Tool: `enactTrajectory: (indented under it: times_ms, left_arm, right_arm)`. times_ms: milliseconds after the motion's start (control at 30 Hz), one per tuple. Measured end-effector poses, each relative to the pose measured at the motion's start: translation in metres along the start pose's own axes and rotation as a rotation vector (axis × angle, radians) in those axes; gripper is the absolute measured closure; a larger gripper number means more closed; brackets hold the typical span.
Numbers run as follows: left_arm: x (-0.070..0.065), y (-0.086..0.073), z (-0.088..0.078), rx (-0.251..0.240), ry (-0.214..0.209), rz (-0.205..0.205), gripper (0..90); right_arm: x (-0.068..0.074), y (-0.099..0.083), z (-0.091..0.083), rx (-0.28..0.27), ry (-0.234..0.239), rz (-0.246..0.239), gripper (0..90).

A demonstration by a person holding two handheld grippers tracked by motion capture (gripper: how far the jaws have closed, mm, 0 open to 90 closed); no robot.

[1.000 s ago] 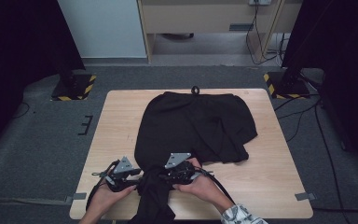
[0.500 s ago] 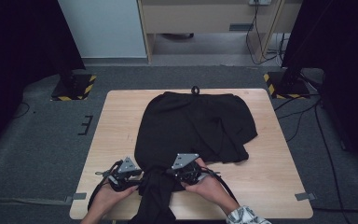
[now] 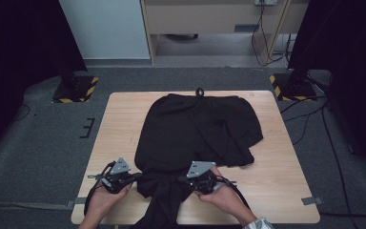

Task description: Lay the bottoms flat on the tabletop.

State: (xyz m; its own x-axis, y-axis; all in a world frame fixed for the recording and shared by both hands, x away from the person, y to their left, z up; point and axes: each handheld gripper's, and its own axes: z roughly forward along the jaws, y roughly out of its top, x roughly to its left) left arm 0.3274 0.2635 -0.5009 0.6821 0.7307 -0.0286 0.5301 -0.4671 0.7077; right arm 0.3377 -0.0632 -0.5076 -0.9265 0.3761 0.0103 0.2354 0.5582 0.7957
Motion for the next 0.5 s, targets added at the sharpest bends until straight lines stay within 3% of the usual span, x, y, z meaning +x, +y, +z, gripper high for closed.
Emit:
enactTrajectory:
  times_ms: [67, 167, 200, 367, 467, 500]
  left_arm:
    - [0.007, 0.001, -0.003, -0.008, 0.047, -0.009, 88.6]
    - [0.010, 0.004, -0.001, -0.013, 0.077, -0.016, 88.5]
    - [0.013, 0.007, 0.003, -0.020, 0.072, -0.036, 88.4]
    - [0.017, 0.020, 0.017, -0.024, 0.058, -0.035, 88.2]
    - [0.012, 0.025, 0.026, -0.004, 0.017, -0.018, 87.6]
    - [0.009, 0.025, 0.027, 0.004, -0.007, -0.007, 87.0]
  right_arm:
    - [0.000, -0.009, -0.008, 0.000, 0.004, 0.012, 90.0]
    - [0.001, -0.013, -0.011, 0.006, 0.007, 0.012, 90.0]
    - [0.001, -0.017, -0.012, 0.016, 0.002, 0.012, 90.0]
    - [-0.007, -0.020, -0.016, 0.027, -0.024, 0.028, 90.0]
    - [-0.011, -0.017, -0.021, 0.014, -0.043, 0.053, 90.0]
    - [-0.012, -0.015, -0.022, 0.009, -0.040, 0.056, 85.6]
